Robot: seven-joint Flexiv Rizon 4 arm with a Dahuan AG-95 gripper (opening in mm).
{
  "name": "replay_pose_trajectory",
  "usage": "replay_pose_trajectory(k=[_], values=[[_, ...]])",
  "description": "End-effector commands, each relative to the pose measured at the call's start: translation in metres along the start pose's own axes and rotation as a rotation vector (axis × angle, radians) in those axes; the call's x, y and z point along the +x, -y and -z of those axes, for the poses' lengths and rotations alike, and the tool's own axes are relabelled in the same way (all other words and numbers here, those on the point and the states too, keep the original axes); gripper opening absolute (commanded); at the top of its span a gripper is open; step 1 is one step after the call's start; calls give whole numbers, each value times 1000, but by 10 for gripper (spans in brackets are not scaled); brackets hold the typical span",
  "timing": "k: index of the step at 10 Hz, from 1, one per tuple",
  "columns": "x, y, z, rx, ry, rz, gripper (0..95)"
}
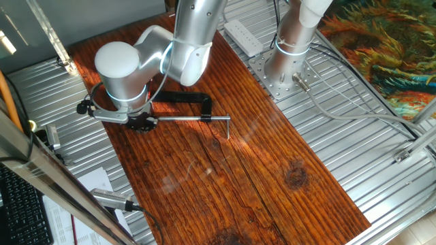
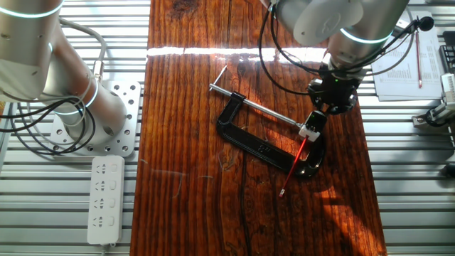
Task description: Sharpen the pencil with a pencil sharpener
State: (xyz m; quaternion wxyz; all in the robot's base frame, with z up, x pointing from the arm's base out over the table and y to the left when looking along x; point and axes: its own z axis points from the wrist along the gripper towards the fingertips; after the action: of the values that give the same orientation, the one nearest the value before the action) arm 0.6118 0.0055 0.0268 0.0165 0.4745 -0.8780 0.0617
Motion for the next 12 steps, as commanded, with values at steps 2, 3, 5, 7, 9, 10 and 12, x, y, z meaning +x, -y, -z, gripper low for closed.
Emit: replay_pose_trajectory(k=[2, 3, 5, 7, 9, 10, 12], values=[[-1, -1, 0, -5, 3, -3, 380], [-2, -1, 1, -9, 0, -10, 570], [-5, 2, 6, -13, -2, -13, 570], [-11, 6, 17, -21, -9, -21, 570], [-14, 8, 27, -23, -9, -31, 570], [-14, 7, 40, -22, -12, -47, 380], [-14, 5, 58, -22, -13, -82, 0]])
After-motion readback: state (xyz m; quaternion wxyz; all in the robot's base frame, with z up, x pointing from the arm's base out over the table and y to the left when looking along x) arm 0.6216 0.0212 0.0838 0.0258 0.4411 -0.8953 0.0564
